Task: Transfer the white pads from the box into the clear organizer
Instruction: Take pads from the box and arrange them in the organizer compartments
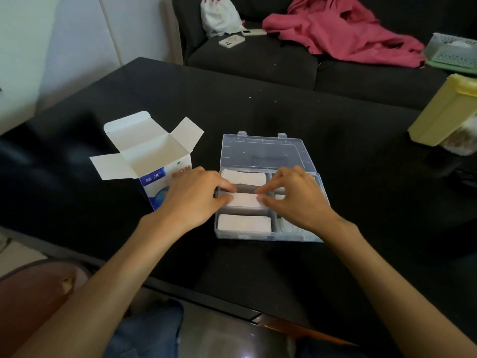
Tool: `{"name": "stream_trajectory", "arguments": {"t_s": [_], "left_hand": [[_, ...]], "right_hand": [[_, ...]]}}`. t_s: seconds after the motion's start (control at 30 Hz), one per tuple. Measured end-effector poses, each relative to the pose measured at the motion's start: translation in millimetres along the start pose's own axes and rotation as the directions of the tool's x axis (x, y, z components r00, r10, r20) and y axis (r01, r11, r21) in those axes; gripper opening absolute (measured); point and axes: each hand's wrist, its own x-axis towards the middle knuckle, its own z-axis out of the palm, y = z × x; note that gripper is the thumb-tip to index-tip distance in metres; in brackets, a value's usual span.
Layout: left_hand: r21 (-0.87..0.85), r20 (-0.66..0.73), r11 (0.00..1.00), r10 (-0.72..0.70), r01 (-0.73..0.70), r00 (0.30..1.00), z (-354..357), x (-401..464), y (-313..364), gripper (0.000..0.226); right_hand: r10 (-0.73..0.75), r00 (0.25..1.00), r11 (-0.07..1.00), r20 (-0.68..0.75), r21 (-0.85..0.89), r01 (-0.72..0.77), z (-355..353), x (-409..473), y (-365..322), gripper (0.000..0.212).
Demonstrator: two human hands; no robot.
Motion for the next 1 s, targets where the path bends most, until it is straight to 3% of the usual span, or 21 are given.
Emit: {"name": "stream_trajectory", "arguments": {"t_s": [0.1, 0.2, 0.33, 0.53, 0.7, 0.9, 1.0], "left_hand": [[0.031, 0.003, 1.000, 0.002, -0.002, 1.000, 0.0, -1.4, 1.7, 0.030], [0.047, 0.011, 0.999, -0.006, 0.006, 1.000, -2.9, -2.9, 3.4, 0.031], [0.048, 0.037, 0.999, -0.004, 0.002, 0.999, -3.7, -1.3, 2.3, 0.030], [0.069, 0.048, 0.997, -0.026, 0.023, 0.999, -2.9, 3.9, -2.0, 0.032], [0.067, 0.048, 0.997, -0.030, 0.027, 0.998, -4.5, 1.7, -3.2, 0.036], [0.047, 0.031, 0.999, -0.023, 0.022, 0.999, -9.3, -1.0, 1.1, 0.035], [-0.003, -0.051, 0.999, -0.038, 0.038, 0.998, -12.7, -1.2, 1.6, 0.033]], "right_hand": [[0.018, 1.000, 0.999, 0.011, 0.029, -0.019, -3.8, -1.1, -3.9, 0.024], [0.125, 0.992, 0.978, 0.016, 0.165, -0.126, -17.3, 0.2, -0.5, 0.014], [0.233, 0.969, 0.968, 0.081, 0.077, -0.239, -39.8, 7.8, 3.3, 0.014], [0.117, 0.991, 0.978, 0.061, -0.180, -0.105, -27.2, 1.8, -17.5, 0.019], [0.120, 0.989, 0.939, 0.086, -0.335, -0.085, -17.5, 2.0, -25.2, 0.030], [0.138, 0.986, 0.943, 0.095, -0.317, -0.101, -12.4, 5.5, -26.7, 0.030], [0.115, 0.990, 0.960, 0.076, -0.265, -0.091, -16.0, 2.9, -25.4, 0.029]]}}
